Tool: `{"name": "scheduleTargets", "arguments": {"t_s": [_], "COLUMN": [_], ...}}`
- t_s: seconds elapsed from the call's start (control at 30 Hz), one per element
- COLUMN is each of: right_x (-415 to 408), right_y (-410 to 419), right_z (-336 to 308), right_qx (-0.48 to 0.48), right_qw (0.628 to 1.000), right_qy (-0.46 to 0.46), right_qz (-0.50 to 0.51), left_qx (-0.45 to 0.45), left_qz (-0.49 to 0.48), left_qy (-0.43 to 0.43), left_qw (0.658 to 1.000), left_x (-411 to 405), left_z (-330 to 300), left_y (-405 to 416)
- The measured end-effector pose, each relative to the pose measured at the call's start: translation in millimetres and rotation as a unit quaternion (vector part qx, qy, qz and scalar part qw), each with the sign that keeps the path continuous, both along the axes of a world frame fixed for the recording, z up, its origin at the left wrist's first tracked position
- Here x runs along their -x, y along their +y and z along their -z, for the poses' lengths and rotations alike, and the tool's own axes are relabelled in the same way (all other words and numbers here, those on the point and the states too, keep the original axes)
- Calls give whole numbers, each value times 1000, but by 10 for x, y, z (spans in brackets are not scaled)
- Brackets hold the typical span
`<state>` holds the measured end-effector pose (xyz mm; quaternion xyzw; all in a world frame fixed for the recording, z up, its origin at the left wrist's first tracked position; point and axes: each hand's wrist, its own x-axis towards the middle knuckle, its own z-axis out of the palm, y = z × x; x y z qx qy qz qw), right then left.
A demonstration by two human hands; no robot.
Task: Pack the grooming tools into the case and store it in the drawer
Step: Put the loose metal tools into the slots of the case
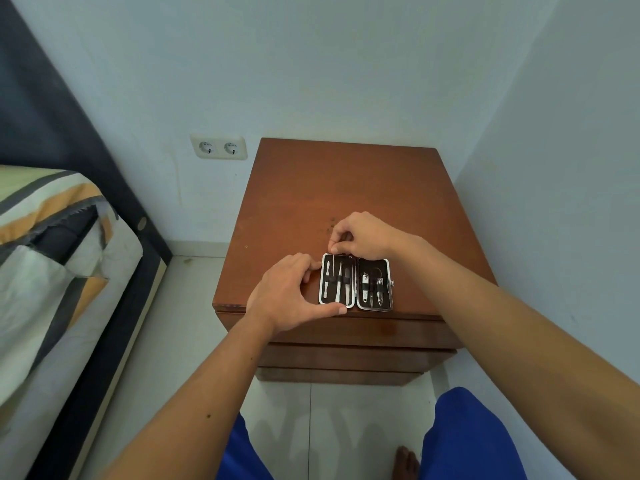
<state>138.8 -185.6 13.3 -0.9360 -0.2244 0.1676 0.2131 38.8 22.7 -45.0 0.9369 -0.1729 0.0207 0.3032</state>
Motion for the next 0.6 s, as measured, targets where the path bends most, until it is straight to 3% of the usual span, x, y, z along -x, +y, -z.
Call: {"name": "scheduleTargets", "arguments": {"t_s": [0.4, 0.6], "right_x": [386, 612], "right_y": [-147, -162], "right_z": [284, 305], "right_qx": [-143, -55], "right_qw": [982, 990], "right_qy": [-90, -121], "right_qz": [87, 40], "left_qx": [2, 5], "left_qz": [0, 4], "left_qy": [-5, -9], "left_qw": [1000, 1000], "left_x": [9, 8], "left_z": [-16, -1], "left_y": [-8, -5]}}
